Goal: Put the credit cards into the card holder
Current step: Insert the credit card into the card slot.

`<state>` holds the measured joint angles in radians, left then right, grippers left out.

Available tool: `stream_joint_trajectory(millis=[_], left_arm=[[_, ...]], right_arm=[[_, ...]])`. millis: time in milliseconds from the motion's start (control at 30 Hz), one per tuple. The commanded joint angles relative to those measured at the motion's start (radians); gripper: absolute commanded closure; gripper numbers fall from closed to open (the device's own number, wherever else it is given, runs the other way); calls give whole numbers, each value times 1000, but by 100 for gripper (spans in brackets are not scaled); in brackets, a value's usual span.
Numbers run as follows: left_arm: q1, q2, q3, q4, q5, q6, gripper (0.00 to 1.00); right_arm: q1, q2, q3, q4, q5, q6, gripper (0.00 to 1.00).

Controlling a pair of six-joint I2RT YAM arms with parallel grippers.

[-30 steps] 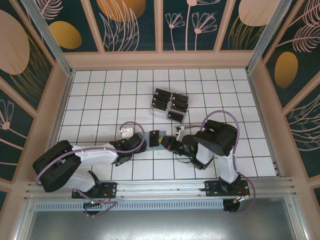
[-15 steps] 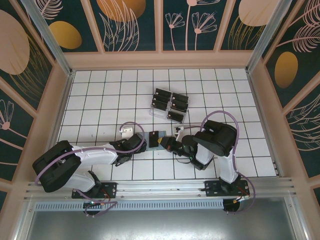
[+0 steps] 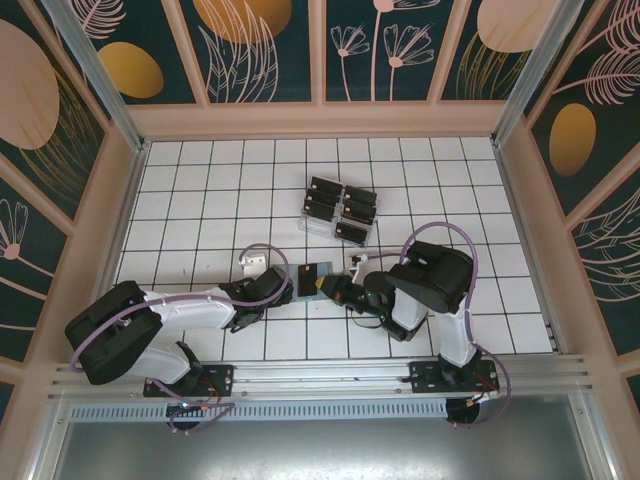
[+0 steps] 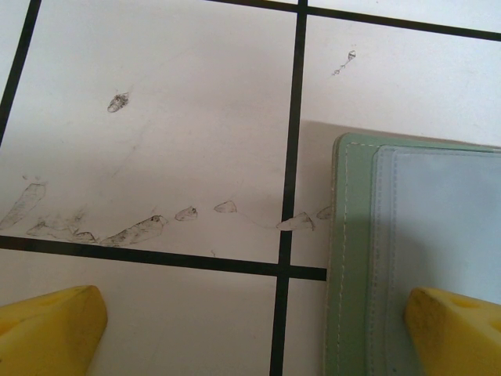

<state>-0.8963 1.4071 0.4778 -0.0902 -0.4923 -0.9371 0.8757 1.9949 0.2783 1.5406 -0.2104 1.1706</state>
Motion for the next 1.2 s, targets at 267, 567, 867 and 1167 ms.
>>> stream_joint_trajectory(millis=[267, 567, 867, 1167], left_arm=[[3, 33, -48, -118, 23, -5, 2], [3, 33, -49, -115, 24, -4, 2], [3, 31, -51, -115, 24, -4, 1], [3, 39, -50, -112, 25, -4, 1]], right_arm=[[26, 16, -35, 8, 39, 76, 100], [26, 35, -8, -20, 34, 72, 100], [-10, 42, 10, -40, 13, 48, 100], [-20, 45, 31, -74, -10, 31, 100]])
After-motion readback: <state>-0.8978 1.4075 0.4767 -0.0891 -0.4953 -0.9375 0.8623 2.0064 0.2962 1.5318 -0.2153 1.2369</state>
